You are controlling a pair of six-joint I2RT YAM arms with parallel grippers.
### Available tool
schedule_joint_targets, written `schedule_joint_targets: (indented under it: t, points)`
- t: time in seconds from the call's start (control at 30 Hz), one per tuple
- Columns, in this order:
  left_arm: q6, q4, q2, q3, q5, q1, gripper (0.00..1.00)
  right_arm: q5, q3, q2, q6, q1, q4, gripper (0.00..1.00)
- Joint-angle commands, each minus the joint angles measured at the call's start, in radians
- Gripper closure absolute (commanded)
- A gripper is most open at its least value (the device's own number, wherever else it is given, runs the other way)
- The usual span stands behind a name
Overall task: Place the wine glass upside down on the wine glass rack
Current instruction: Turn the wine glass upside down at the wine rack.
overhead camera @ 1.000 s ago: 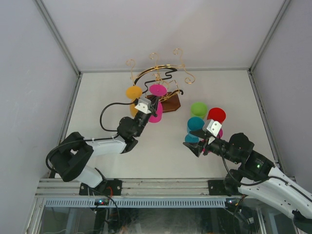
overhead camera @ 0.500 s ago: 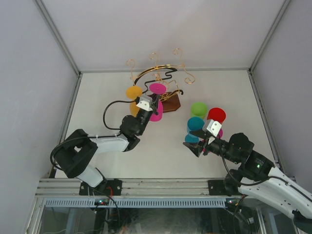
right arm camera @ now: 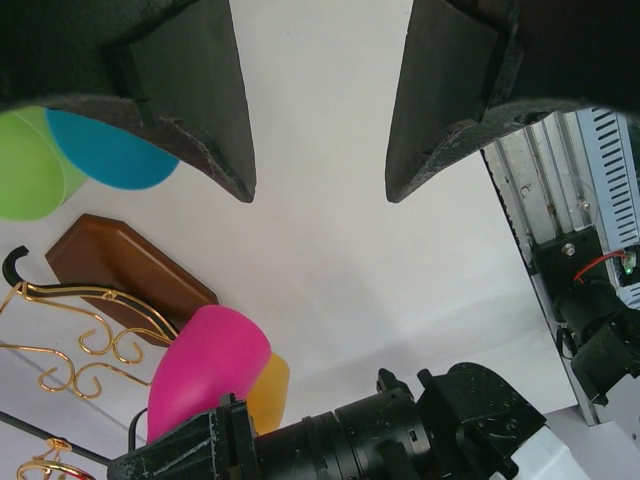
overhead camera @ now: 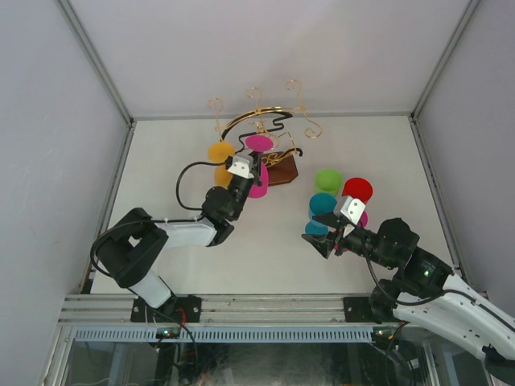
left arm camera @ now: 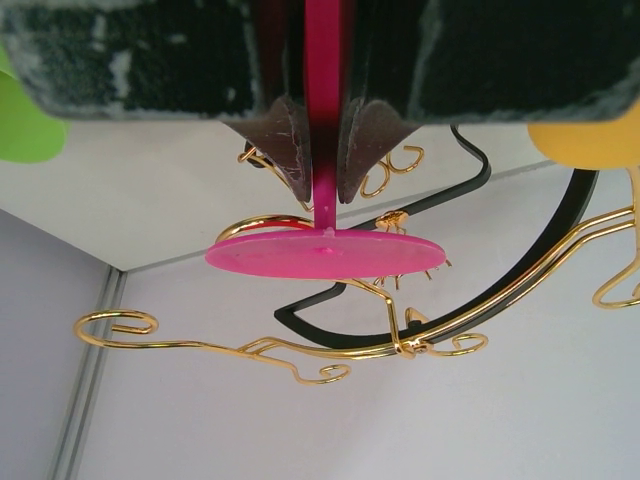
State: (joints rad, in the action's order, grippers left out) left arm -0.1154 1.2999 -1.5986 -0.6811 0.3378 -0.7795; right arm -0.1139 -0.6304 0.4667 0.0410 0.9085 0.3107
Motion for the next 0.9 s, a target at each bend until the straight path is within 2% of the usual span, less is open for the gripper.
schedule_joint_targets:
  t: [0.0, 0.3, 0.87]
  points:
    - [0.012, 0.121, -0.013, -0.055, 0.006, 0.009, 1.00, 0.006, -0.041, 0.001, -0.006, 0.008, -0.017, 0.45]
    - [0.016, 0.120, -0.057, -0.099, -0.035, 0.016, 1.00, 0.012, -0.043, -0.006, -0.005, 0.010, -0.001, 0.45]
    - [0.025, 0.122, -0.130, -0.164, -0.203, 0.039, 1.00, 0.017, -0.043, -0.016, -0.003, 0.013, 0.016, 0.45]
